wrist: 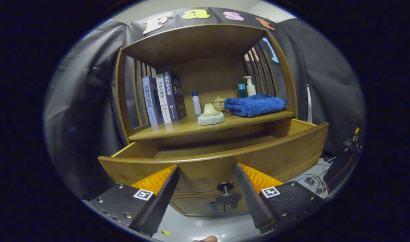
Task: Pull open the drawer, take out the items inside it, and place them on the countertop above the cabinet.
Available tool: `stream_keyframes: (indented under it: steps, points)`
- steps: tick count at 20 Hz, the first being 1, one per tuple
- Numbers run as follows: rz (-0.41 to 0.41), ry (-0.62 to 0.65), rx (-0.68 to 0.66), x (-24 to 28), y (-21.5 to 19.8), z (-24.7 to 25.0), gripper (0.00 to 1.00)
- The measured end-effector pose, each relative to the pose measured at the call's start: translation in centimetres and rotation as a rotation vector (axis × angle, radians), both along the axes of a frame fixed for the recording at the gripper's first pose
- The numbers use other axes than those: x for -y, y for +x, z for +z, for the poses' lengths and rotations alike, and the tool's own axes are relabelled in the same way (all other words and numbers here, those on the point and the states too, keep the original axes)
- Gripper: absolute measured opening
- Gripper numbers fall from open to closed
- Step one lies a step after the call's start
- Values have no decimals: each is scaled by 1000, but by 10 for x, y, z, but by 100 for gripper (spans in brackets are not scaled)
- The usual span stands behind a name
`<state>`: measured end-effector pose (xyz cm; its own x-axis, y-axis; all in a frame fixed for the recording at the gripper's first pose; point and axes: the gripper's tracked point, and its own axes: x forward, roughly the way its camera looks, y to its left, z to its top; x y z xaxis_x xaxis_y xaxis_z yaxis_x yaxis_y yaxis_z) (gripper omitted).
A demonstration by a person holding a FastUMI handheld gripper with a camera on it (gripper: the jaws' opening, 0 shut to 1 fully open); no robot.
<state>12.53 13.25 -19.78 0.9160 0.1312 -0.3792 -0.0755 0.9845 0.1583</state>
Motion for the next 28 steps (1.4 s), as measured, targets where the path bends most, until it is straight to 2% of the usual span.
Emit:
stream_keyframes:
  steps: [13, 19, 28]
  points:
    - [-6, 35, -13, -4, 27, -11, 100]
    - [10, -26, -61, -6, 38, -26, 100]
    - [8, -8, -61, -10, 56, -30, 100]
